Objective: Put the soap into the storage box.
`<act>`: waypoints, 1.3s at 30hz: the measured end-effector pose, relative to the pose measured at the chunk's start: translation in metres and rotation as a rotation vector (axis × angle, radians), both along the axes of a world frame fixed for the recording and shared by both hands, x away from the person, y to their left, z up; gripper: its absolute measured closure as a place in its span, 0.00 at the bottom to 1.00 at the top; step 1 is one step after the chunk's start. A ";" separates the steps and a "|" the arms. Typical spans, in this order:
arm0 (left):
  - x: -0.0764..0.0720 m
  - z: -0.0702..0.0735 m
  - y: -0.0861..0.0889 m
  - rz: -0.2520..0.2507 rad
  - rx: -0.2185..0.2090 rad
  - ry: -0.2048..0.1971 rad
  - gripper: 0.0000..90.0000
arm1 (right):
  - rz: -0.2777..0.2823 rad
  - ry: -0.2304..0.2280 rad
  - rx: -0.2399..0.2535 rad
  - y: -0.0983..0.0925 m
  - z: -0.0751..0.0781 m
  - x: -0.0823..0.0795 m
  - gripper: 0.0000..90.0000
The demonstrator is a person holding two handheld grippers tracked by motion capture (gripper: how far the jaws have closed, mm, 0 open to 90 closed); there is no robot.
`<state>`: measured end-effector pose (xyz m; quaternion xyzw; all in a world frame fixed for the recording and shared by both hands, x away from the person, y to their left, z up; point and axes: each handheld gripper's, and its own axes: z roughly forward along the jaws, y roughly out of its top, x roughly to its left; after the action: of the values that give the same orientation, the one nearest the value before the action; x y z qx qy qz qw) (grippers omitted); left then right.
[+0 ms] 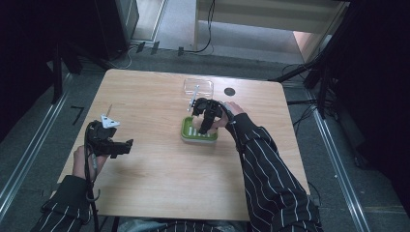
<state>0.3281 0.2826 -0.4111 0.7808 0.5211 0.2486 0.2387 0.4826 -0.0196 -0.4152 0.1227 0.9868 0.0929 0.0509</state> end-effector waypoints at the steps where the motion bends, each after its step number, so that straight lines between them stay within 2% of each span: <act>1: 0.000 0.000 0.000 0.000 0.000 0.000 0.16 | 0.000 0.000 0.000 0.000 0.000 0.000 0.37; 3: -0.001 0.001 0.000 0.000 0.001 -0.001 0.16 | -0.009 0.007 -0.010 0.001 -0.001 0.000 0.37; 15: -0.001 0.000 0.000 0.003 0.000 0.000 0.16 | 0.038 0.007 -0.016 0.010 -0.004 0.002 0.37; 33: 0.000 0.000 0.000 0.001 0.002 0.000 0.16 | 0.046 0.019 -0.006 0.012 -0.011 0.002 0.37; 39: 0.000 0.000 0.000 -0.001 0.003 -0.002 0.16 | 0.052 0.014 0.015 0.012 -0.012 0.002 0.37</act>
<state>0.3277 0.2827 -0.4108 0.7811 0.5204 0.2499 0.2381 0.4843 -0.0074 -0.4272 0.0981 0.9892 0.1007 0.0408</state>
